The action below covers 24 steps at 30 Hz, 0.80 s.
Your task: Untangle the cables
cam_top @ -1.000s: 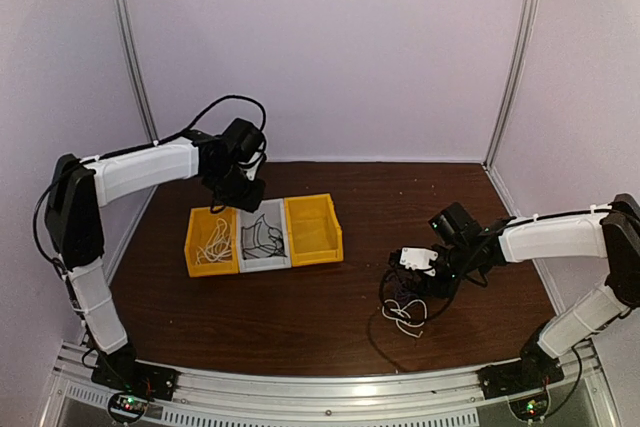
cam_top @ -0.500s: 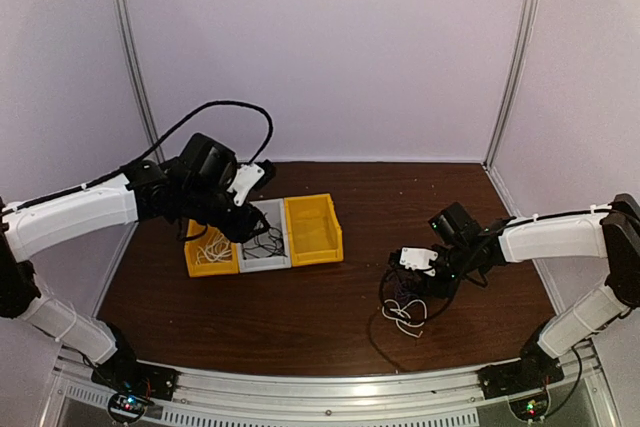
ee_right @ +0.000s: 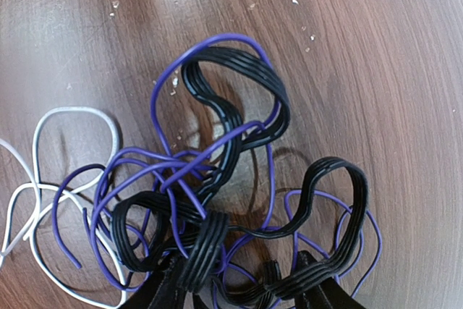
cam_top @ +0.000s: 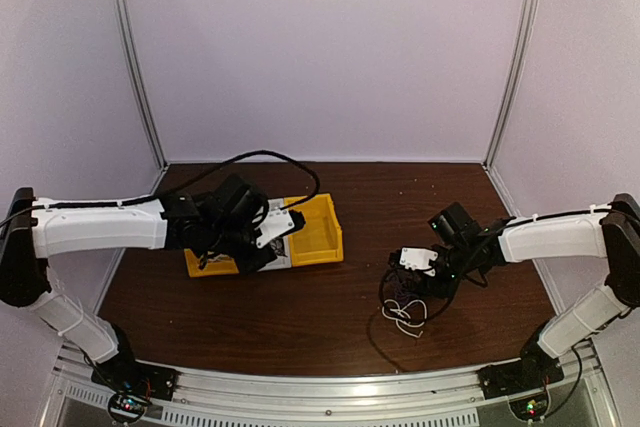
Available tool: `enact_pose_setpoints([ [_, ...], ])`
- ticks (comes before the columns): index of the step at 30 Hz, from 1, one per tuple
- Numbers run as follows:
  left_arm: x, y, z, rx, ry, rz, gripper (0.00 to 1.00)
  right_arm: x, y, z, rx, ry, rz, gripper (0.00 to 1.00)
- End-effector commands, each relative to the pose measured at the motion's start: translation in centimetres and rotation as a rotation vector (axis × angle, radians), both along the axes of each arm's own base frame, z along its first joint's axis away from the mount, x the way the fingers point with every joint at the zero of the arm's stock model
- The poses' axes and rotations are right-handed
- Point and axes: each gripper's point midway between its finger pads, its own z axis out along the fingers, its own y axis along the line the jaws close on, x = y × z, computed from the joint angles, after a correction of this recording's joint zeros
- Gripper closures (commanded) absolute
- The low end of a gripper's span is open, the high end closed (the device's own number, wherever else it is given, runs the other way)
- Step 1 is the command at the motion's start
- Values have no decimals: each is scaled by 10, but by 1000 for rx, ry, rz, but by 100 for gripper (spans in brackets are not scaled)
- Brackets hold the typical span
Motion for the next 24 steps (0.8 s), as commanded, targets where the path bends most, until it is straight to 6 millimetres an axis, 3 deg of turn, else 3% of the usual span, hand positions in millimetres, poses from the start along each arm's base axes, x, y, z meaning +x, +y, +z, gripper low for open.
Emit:
enact_pose_setpoints([
  [1,21,2,-7,110,-116,-15,59,-2,-4,-4,-39,13,1,48],
  [10,36,11,-29,233,-147,21,67,-3,-5,-5,-43,17,2,48],
  [22,66,23,-29,311,-255,173,100,-3,-5,-5,-45,14,0,48],
  [24,69,25,-27,290,-247,196,100,-3,-5,-5,-44,15,0,48],
])
